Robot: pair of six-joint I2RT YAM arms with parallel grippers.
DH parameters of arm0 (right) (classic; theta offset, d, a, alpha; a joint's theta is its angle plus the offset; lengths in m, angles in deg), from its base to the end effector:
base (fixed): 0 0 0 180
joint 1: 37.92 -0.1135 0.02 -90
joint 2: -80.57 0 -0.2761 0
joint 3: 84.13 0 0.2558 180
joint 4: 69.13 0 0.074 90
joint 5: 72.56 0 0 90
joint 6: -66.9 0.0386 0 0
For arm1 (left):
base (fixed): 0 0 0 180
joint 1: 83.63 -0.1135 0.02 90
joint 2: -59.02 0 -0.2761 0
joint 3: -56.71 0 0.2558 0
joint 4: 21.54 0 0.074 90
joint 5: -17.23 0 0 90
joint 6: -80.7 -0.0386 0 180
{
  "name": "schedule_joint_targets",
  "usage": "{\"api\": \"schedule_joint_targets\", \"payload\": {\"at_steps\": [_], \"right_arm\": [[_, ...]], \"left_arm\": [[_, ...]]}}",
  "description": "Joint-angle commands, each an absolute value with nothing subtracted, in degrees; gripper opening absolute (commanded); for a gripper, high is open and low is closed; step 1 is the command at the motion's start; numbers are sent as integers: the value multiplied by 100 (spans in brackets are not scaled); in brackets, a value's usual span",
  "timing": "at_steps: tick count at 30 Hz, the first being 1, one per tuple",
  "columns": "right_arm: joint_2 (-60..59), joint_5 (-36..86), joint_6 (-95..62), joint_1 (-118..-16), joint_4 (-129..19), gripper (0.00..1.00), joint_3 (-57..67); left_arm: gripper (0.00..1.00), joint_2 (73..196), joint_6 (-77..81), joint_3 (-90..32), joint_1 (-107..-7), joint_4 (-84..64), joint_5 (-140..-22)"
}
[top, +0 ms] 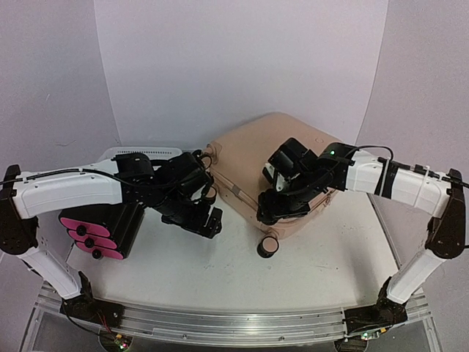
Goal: Open, take out, and arrange the luggage
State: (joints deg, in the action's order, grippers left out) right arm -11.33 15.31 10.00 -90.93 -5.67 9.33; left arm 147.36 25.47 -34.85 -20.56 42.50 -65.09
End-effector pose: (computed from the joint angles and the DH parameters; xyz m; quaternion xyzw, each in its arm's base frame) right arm 0.2044 0.2690 0.2971 -0.1632 0.9561 0.1525 0.1897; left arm 0.1505 -0.2849 0.3058 0.2197 0.9404 -0.1469 0.2140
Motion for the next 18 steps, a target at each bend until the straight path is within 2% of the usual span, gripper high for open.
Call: {"api": "schedule_joint_targets", "payload": {"at_steps": [1,4,8,13,18], "right_arm": [[-611,2134,647,-9245,-360,80,1324],[-49,1590,243,-9241,-121,97,1371],[616,904,-162,-8685,164,98,1321],[841,2333,-74,-6536,249,98,988],[396,4186,365,-4525,-185,98,890]], "left_arm": [[99,14116,2757,-3287,-2044,3888,-6231],[99,13785,2783,-3098,-2046,3669,-6183],[99,13593,2699,-3012,-2051,3424,-6380],[99,13969,2495,-3374,-2048,3272,-6898],[99,14823,2290,-4215,-2044,3205,-7409]]}}
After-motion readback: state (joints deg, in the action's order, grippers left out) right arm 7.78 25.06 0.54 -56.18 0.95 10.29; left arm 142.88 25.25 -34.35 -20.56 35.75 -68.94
